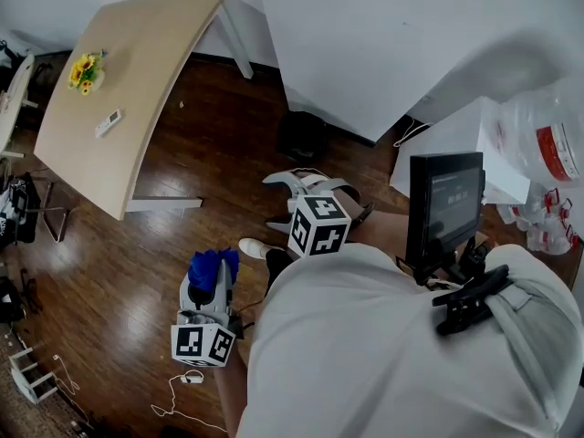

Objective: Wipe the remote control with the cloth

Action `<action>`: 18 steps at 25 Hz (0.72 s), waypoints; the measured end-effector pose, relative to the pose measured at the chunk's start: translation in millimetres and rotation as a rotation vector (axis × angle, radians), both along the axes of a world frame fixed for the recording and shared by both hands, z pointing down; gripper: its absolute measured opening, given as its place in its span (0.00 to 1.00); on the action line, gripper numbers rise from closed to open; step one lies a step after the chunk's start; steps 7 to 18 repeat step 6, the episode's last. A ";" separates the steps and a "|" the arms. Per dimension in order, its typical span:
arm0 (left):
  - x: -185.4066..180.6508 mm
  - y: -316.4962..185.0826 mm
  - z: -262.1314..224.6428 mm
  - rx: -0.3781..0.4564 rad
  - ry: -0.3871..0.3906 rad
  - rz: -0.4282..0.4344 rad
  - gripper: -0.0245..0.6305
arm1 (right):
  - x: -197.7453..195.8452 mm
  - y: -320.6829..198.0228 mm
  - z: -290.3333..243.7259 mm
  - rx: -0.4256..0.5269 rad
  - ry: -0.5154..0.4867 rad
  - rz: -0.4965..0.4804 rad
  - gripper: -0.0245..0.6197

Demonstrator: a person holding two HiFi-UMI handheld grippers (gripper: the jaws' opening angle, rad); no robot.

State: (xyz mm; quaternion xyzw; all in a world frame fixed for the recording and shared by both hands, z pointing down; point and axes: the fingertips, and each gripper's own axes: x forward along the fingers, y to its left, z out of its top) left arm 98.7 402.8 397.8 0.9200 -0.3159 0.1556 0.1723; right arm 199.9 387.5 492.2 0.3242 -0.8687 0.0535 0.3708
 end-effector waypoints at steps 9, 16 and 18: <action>7.4 8.1 -1.1 0.002 -0.007 0.000 0.26 | 9.3 6.6 -0.8 0.005 -0.001 0.003 0.53; 7.4 8.1 -1.1 0.002 -0.007 0.000 0.26 | 9.3 6.6 -0.8 0.005 -0.001 0.003 0.53; 7.4 8.1 -1.1 0.002 -0.007 0.000 0.26 | 9.3 6.6 -0.8 0.005 -0.001 0.003 0.53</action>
